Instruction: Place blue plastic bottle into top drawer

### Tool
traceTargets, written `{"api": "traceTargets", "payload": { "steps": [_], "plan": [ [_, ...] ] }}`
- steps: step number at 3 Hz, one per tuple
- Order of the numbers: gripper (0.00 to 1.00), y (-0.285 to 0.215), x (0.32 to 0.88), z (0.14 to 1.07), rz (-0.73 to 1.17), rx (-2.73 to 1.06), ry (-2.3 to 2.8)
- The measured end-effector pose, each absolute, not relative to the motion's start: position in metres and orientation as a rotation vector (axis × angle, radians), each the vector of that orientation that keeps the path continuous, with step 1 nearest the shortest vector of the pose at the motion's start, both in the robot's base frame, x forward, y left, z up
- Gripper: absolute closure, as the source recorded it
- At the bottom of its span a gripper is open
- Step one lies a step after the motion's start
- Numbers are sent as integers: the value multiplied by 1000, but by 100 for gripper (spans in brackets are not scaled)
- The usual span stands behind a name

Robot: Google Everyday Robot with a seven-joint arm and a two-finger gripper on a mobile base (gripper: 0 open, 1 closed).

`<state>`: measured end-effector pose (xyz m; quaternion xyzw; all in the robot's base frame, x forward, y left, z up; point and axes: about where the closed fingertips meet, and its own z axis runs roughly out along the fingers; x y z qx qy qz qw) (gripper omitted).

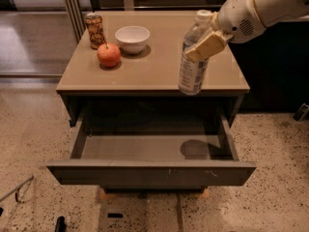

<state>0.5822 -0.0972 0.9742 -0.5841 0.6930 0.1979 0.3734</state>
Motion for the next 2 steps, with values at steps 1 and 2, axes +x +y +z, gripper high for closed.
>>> {"api": "traceTargets", "payload": {
  "steps": [1, 2],
  "plan": [
    [100, -93, 554, 940, 507, -1461, 1777],
    [100, -90, 535, 897, 531, -1422, 1796]
  ]
}}
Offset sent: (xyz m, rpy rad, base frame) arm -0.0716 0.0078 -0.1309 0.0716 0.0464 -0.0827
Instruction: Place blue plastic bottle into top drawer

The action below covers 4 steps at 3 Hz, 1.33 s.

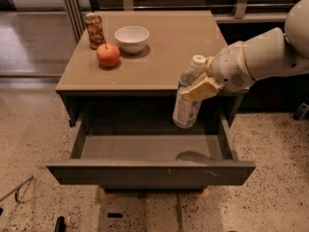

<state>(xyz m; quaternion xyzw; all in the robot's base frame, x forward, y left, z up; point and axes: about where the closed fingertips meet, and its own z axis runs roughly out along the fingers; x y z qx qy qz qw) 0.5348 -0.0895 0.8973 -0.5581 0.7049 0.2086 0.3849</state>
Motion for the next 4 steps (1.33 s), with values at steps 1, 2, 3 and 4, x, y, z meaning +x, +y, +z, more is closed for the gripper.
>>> {"api": "traceTargets", "payload": {
  "steps": [1, 2, 3, 4],
  "plan": [
    [100, -84, 526, 843, 539, -1443, 1771],
    [100, -85, 527, 841, 538, -1445, 1771],
    [100, -88, 532, 810, 502, -1483, 1785],
    [100, -86, 538, 777, 493, -1513, 1784]
  ]
}}
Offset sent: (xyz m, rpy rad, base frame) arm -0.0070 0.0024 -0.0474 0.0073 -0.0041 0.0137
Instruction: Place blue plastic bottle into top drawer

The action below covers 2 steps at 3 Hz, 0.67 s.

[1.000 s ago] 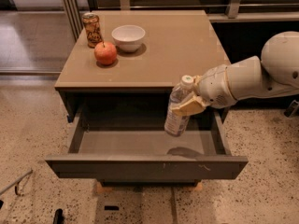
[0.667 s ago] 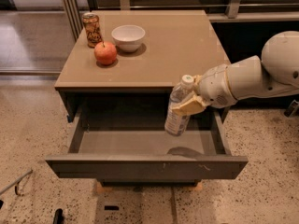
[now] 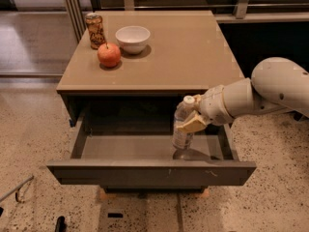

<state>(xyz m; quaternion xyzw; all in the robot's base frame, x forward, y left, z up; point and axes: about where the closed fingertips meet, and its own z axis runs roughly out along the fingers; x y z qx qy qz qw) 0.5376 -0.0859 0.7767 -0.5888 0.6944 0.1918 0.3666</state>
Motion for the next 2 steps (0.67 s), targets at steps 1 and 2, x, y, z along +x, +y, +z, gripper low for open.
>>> {"api": "traceTargets", "payload": {
  "steps": [1, 2],
  "plan": [
    [100, -85, 542, 749, 494, -1525, 1779],
    [100, -86, 543, 720, 508, -1524, 1779]
  ]
}}
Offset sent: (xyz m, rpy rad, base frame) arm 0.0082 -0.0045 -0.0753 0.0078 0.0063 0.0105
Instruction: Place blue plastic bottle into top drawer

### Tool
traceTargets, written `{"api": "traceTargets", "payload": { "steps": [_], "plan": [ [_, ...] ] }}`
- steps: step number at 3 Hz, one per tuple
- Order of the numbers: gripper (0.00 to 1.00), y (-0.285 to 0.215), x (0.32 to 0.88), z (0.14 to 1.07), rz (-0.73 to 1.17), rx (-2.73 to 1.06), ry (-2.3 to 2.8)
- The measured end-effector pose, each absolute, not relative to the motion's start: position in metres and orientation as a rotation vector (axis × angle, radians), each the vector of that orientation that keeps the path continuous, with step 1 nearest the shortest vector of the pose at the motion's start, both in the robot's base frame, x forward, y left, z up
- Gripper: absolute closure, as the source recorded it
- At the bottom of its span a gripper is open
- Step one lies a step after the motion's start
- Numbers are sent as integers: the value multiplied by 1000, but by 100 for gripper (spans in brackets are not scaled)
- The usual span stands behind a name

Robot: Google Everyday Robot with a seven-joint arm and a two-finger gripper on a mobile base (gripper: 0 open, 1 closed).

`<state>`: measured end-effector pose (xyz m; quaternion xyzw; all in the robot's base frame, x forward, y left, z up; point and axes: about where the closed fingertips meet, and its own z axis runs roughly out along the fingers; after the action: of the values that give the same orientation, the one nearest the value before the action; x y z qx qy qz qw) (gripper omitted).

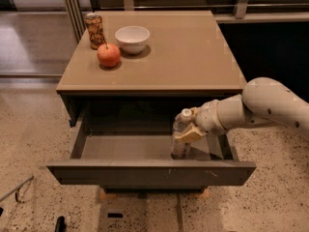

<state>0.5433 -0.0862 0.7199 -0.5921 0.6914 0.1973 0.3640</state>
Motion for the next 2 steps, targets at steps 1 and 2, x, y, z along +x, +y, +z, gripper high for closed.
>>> {"api": "traceTargets", "payload": {
  "steps": [1, 2],
  "plan": [
    [100, -87, 543, 706, 515, -1521, 1783],
    [100, -87, 544, 696, 521, -1527, 1793]
  ]
}}
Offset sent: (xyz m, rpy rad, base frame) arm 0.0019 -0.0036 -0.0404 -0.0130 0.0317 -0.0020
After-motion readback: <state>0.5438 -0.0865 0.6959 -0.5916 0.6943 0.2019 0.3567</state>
